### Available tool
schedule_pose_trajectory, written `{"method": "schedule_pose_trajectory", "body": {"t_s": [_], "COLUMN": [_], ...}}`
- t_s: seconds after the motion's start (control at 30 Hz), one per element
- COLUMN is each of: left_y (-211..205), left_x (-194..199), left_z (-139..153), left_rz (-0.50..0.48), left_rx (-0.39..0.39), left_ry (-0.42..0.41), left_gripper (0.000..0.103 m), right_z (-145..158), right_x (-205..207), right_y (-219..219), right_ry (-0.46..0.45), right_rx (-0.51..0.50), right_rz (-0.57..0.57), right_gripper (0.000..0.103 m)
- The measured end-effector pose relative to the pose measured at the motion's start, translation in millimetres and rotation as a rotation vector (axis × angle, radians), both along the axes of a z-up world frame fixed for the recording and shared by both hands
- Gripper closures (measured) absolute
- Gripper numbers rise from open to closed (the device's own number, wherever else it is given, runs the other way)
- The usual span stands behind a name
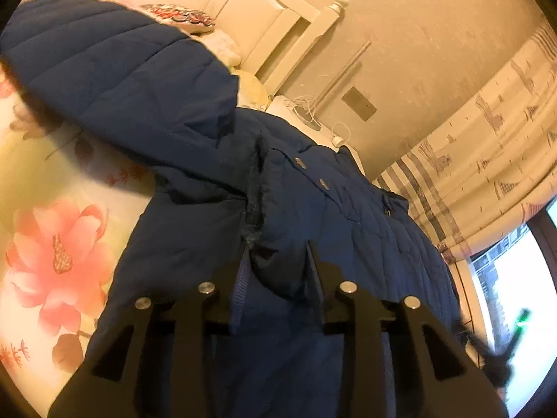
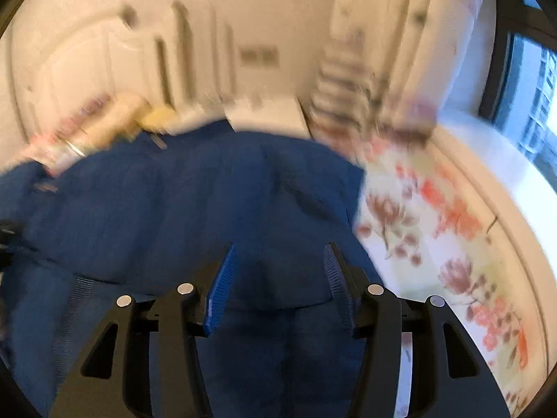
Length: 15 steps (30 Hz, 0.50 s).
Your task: Fold large clothes
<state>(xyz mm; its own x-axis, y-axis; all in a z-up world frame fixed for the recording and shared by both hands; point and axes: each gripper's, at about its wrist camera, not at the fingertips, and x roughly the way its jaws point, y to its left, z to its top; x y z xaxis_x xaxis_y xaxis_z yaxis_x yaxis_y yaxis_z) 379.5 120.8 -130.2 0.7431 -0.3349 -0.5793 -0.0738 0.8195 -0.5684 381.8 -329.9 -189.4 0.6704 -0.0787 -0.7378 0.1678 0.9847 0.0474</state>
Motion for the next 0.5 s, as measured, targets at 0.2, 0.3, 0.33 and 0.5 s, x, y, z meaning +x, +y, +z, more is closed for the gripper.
{"method": "schedule_pose_trajectory", "body": {"t_s": [0.2,0.3,0.33,0.5], "left_y": [-2.5,-16.4,-25.4,-51.6], "left_x": [-29.2,-38.8,-35.2,4.9], "left_z": [26.5,38.5,37.7,9.4], "left_rz": [0.084,0.033,-0.017,-0.157], "left_rx": [0.085,0.133,0.146,0.188], "left_ry": [-0.176,-0.262,-0.250,0.020], "left_gripper": [0.061,0.025,0.016,0.007], "right_z": [5.7,5.8,5.2,22.8], "right_x": [-14.6,-10.4,-8.0,-2.1], "right_y": [-27.0,-21.9,-18.4,-5.5], "right_ry": [-0.070,-0.054,-0.050,-0.021], "right_rx": [0.124,0.099,0.094,0.048], "right_rz": [-0.040,-0.028,-0.019,0.034], "right_gripper": [0.071,0.068,0.063,0.054]}}
